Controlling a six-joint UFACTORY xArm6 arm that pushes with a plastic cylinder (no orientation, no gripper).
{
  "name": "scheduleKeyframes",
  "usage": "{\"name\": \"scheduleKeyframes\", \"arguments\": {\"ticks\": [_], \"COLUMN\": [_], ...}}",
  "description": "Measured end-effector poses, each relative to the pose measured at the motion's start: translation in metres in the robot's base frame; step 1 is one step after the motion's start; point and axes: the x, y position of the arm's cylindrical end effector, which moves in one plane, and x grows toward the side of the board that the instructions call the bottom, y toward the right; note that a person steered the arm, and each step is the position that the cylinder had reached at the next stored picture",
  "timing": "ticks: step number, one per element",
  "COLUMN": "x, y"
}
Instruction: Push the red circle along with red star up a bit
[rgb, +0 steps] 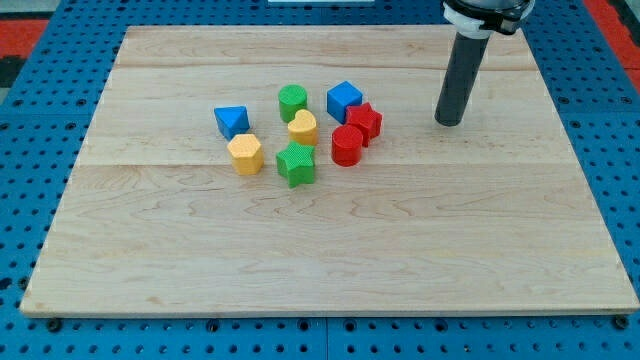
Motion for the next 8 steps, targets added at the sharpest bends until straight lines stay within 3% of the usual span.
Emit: {"name": "scheduleKeyframes", "arguments": {"ticks": [3, 6, 7, 8], "x": [0.000, 0.074, 0.091, 0.098], "y": [-0.001, 0.016, 0.000, -0.052]}}
